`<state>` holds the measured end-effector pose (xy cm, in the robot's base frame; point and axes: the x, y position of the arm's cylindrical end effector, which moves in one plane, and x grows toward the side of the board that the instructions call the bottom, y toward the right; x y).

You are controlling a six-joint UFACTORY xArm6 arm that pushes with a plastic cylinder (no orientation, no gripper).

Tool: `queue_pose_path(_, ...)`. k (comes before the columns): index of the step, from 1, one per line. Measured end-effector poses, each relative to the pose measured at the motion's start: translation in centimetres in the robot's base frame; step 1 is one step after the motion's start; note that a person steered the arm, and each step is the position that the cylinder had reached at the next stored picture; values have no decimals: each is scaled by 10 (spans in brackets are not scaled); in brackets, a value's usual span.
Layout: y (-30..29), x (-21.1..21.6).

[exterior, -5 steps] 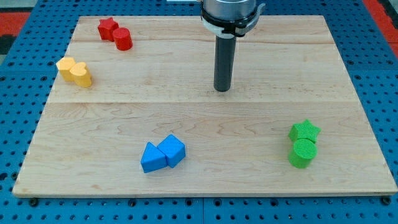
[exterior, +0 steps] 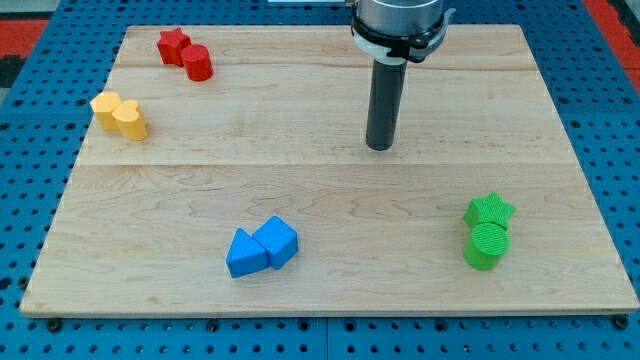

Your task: Move your arm to blue cube

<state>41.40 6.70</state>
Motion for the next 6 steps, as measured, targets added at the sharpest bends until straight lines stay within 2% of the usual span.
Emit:
queue_pose_path(3,-26,6)
queue_pose_path(4,-73,77)
queue_pose_path(5,-141,89)
queue_pose_path(6,-53,96)
